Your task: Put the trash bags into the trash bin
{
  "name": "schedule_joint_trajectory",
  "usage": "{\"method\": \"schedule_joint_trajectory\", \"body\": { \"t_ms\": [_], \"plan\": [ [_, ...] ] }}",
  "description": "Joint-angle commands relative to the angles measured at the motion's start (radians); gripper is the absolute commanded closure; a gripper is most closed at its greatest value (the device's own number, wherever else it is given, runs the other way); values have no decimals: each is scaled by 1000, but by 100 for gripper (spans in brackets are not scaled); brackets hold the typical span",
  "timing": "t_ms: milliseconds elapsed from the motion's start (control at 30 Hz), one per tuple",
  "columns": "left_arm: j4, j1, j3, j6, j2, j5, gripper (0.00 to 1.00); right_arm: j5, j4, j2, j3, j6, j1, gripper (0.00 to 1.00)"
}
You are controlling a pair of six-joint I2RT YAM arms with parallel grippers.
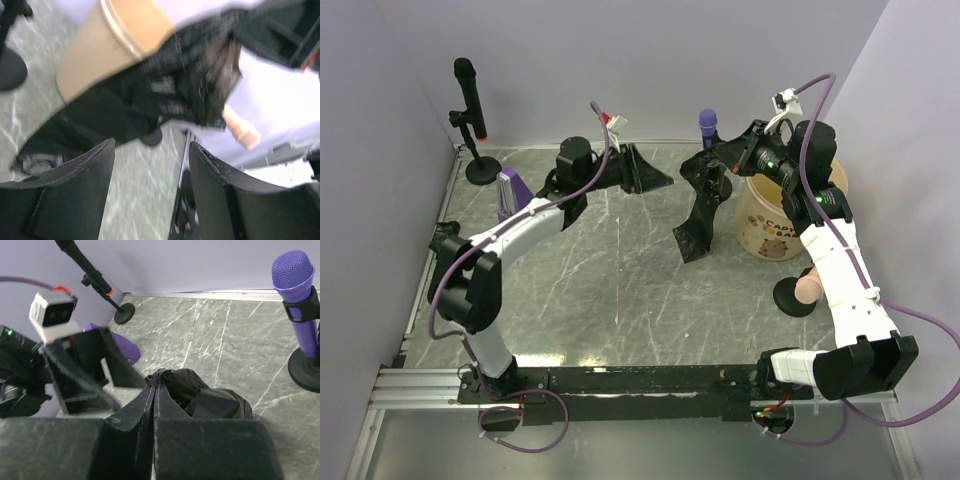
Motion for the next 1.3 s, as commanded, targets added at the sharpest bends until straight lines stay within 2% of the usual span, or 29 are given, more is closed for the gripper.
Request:
{"method": "schedule_joint_trajectory", "body": {
  "t_ms": [0, 333, 433, 533, 700, 800, 867, 967, 1067, 1267],
  "plan": [
    [162, -4, 63, -85, 56, -76, 34, -21, 31, 0, 38, 22, 2, 100],
    [232, -46, 177, -72, 187, -94, 35, -36, 10, 3, 51, -13, 7, 100],
    [208, -47, 210, -52, 214, -123, 41, -45, 8, 6, 44, -21, 10, 100],
    [211, -49, 223, -25, 225, -107, 55, -44, -1, 11, 41, -42, 10, 100],
    [194, -47, 214, 46, 196, -19, 99, -32, -22, 48, 76, -151, -1, 100],
    [119, -28, 192, 98, 147, 4, 99, -18, -36, 91, 142, -263, -5, 100],
    [37, -9, 189, 141, 107, -1, 99, -21, -54, 131, 209, -395, -5, 100],
    [-77, 26, 191, 216, 52, 7, 99, 65, -67, 181, 286, -502, -4, 100],
    [-158, 55, 184, 222, 18, 36, 99, 84, -82, 238, 376, -520, -7, 100],
    [-212, 85, 175, 242, -35, 50, 99, 30, -68, 261, 401, -417, -4, 100]
  ]
}}
